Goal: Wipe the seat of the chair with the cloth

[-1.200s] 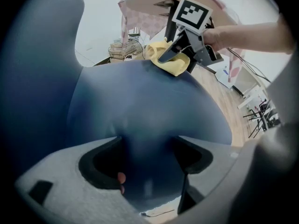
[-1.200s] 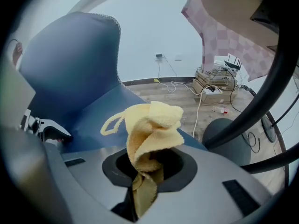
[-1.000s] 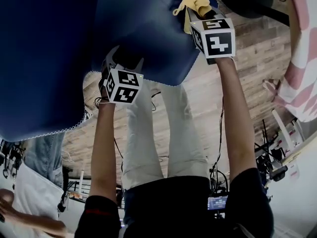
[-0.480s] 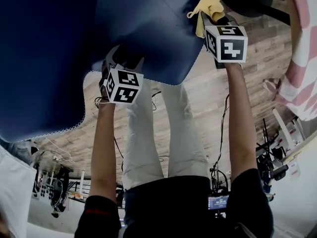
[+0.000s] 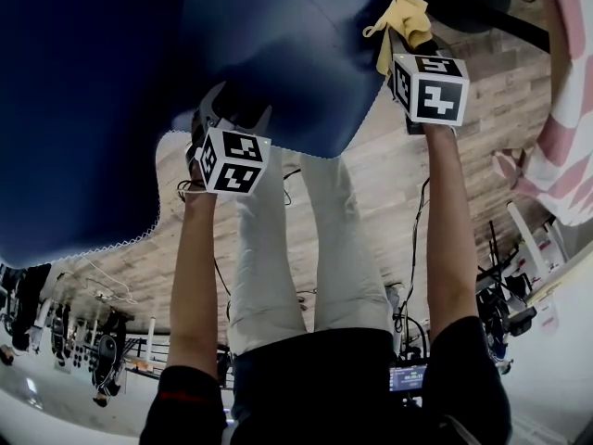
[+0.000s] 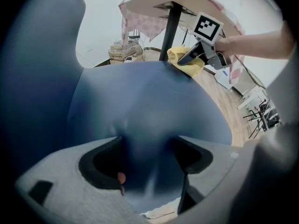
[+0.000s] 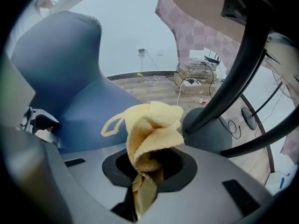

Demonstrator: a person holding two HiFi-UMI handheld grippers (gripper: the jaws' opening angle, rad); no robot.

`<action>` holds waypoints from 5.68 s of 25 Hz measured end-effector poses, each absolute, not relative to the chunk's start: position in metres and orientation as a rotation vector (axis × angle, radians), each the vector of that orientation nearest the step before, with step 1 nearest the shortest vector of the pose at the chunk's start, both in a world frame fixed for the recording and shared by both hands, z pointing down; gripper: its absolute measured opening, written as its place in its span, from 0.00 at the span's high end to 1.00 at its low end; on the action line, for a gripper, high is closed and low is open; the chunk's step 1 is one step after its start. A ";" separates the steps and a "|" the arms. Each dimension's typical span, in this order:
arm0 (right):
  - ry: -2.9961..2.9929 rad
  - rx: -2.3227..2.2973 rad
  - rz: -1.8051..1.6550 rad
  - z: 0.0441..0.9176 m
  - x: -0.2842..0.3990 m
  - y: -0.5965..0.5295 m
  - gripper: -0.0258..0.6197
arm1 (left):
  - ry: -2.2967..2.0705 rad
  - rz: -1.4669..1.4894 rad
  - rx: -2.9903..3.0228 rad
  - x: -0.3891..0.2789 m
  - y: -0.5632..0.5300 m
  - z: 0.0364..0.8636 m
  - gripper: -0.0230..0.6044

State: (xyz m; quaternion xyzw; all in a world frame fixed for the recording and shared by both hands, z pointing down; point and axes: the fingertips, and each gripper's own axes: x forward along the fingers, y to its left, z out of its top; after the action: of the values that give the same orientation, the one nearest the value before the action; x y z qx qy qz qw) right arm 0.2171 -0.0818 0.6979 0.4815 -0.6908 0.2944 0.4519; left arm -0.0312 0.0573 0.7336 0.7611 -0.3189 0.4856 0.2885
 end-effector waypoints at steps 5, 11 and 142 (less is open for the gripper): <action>-1.719 1.146 0.614 0.695 0.200 -0.087 0.85 | -0.853 1.295 2.035 -0.032 0.054 0.732 0.41; -1.712 1.123 0.598 0.702 0.190 -0.089 0.85 | -0.851 1.292 2.039 -0.029 0.055 0.735 0.41; -1.700 1.215 0.788 0.705 0.177 -0.050 0.85 | -0.879 1.190 2.146 -0.025 0.048 0.729 0.41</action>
State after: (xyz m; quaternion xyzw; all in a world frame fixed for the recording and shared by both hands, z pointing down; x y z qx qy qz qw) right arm 0.1765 -0.0504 0.7050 0.4887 -0.6841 0.3172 0.4387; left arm -0.0254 0.0478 0.7290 0.7940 -0.3252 0.4405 0.2643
